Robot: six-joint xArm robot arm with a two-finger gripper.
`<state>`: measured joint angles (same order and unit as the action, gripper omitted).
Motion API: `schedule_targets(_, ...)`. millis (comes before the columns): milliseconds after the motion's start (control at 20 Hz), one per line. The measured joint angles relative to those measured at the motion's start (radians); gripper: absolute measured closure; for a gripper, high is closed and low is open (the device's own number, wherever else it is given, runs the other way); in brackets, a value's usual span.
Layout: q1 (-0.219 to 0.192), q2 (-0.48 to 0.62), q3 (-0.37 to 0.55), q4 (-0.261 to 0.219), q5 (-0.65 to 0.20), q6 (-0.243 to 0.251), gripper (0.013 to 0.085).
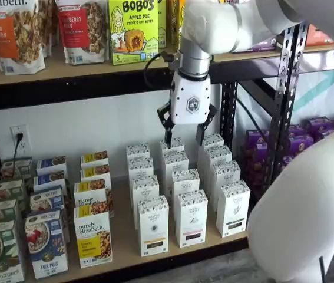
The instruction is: Pick up the white box with a yellow strip in the middle, on the bottom shelf, the fourth box from the left
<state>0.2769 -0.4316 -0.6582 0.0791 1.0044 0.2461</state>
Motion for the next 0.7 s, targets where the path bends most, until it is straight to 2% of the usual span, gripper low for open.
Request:
schedule_targets(250,0.01,0.077,-0.016,-0.018,-0.055,0.017,0.013)
schedule_targets(550,-0.001,0.161,-0.02,-0.053,-0.141,0.024,0.013)
schedule_targets(700,-0.009,0.206,-0.022,-0.044,-0.179,0.009,0.013)
